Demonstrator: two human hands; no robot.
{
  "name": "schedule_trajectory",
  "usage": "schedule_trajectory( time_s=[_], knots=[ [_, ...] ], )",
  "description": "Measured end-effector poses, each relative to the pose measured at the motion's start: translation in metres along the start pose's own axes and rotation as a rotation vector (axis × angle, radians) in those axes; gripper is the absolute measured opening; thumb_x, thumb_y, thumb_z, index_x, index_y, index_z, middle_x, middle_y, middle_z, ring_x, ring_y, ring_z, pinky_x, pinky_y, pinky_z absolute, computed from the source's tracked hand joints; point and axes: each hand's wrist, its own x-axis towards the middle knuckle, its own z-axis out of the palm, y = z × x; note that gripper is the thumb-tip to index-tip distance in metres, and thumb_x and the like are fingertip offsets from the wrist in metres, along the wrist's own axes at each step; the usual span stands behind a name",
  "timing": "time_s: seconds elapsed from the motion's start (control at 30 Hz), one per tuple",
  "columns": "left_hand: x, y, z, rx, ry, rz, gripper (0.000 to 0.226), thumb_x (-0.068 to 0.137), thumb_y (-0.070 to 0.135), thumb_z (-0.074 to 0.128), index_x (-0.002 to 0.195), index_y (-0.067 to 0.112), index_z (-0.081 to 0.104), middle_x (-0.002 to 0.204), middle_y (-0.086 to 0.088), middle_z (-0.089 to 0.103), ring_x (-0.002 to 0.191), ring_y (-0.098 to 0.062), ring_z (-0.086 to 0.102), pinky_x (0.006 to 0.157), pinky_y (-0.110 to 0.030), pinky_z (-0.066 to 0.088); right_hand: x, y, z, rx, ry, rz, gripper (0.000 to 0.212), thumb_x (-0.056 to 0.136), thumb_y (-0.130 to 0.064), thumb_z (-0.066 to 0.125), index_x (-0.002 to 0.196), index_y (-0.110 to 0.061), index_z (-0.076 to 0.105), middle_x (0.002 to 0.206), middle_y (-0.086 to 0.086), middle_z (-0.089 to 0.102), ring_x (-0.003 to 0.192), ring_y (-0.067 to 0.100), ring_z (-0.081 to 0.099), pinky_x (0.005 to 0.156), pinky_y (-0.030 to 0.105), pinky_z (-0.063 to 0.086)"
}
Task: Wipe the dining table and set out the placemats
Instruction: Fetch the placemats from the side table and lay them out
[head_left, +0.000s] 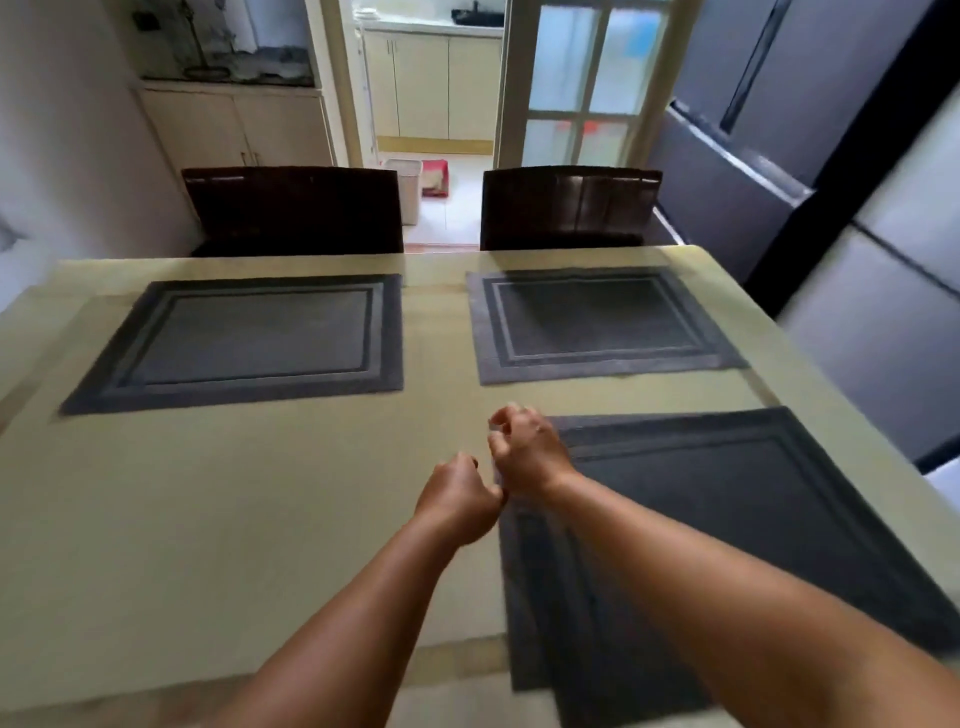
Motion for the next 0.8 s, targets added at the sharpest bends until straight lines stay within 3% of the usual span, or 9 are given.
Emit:
schedule_trajectory(
  time_s=[0.13, 0.23, 0.33, 0.4, 0.5, 0.6, 0.73, 0.8],
  knots=[
    [-0.018, 0.034, 0.055, 0.179, -0.039, -0.133, 0.062, 0.075, 0.053, 0.064, 0.12, 0.011, 0.053, 0.131, -0.017, 0.046, 0.119, -0.033, 0.049, 0.098, -0.035, 0.042, -0.023, 0.086, -0.048, -0.227, -0.102, 0.163, 0.041, 0.091, -0.03, 0.05, 0.131, -0.018, 0.046, 0.138, 0.011, 0.041, 0.128, 0.03, 0.036, 0.105, 0.038, 0.033],
    [-0.029, 0.05, 0.091, 0.258, -0.026, -0.244, 0.068, 0.077, 0.051, 0.064, 0.126, 0.007, 0.048, 0.139, -0.017, 0.034, 0.125, -0.035, 0.039, 0.103, -0.035, 0.037, -0.048, 0.145, -0.076, -0.337, -0.203, 0.3, 0.06, 0.088, -0.043, 0.055, 0.14, -0.025, 0.032, 0.152, 0.006, 0.021, 0.138, 0.028, 0.018, 0.107, 0.044, 0.028],
    [-0.034, 0.068, 0.113, 0.269, 0.083, -0.328, 0.073, 0.076, 0.044, 0.067, 0.131, 0.004, 0.041, 0.138, -0.018, 0.032, 0.126, -0.035, 0.034, 0.104, -0.037, 0.036, -0.067, 0.19, -0.09, -0.372, -0.324, 0.311, 0.081, 0.083, -0.052, 0.059, 0.147, -0.035, 0.012, 0.158, -0.003, -0.007, 0.144, 0.026, -0.003, 0.11, 0.054, 0.018],
    [-0.035, 0.075, 0.118, 0.208, 0.131, -0.4, 0.071, 0.074, 0.037, 0.069, 0.13, 0.006, 0.038, 0.137, -0.017, 0.034, 0.126, -0.034, 0.034, 0.102, -0.039, 0.038, -0.072, 0.201, -0.088, -0.391, -0.339, 0.283, 0.084, 0.083, -0.053, 0.058, 0.148, -0.038, 0.006, 0.158, -0.005, -0.014, 0.145, 0.024, -0.008, 0.11, 0.057, 0.015],
    [-0.031, 0.08, 0.119, 0.067, 0.201, -0.52, 0.075, 0.071, 0.029, 0.073, 0.13, 0.005, 0.034, 0.135, -0.021, 0.037, 0.123, -0.036, 0.039, 0.102, -0.039, 0.038, -0.072, 0.206, -0.083, -0.389, -0.331, 0.269, 0.082, 0.085, -0.055, 0.055, 0.148, -0.04, 0.004, 0.158, -0.005, -0.016, 0.145, 0.024, -0.01, 0.11, 0.057, 0.013],
    [-0.022, 0.076, 0.12, -0.173, 0.181, -0.547, 0.08, 0.063, 0.023, 0.079, 0.129, -0.002, 0.043, 0.129, -0.021, 0.052, 0.117, -0.034, 0.053, 0.101, -0.039, 0.044, -0.072, 0.206, -0.08, -0.367, -0.304, 0.263, 0.078, 0.086, -0.055, 0.052, 0.148, -0.039, 0.006, 0.158, -0.004, -0.014, 0.145, 0.025, -0.009, 0.11, 0.058, 0.011],
    [-0.025, 0.073, 0.121, -0.251, 0.168, -0.441, 0.031, 0.065, 0.019, 0.079, 0.084, 0.002, 0.063, 0.101, -0.018, 0.068, 0.089, -0.028, 0.064, 0.08, -0.033, 0.053, -0.07, 0.212, -0.084, -0.355, -0.282, 0.231, 0.072, 0.088, -0.054, 0.05, 0.147, -0.038, 0.011, 0.159, -0.005, -0.008, 0.144, 0.024, -0.004, 0.111, 0.055, 0.011],
    [-0.025, 0.072, 0.116, -0.177, 0.188, -0.371, 0.031, 0.068, 0.021, 0.077, 0.087, 0.004, 0.062, 0.1, -0.015, 0.068, 0.09, -0.029, 0.063, 0.075, -0.031, 0.049, -0.069, 0.218, -0.091, -0.334, -0.236, 0.235, 0.068, 0.089, -0.052, 0.049, 0.147, -0.037, 0.016, 0.159, -0.006, -0.001, 0.144, 0.023, 0.003, 0.111, 0.053, 0.012]
  ],
)
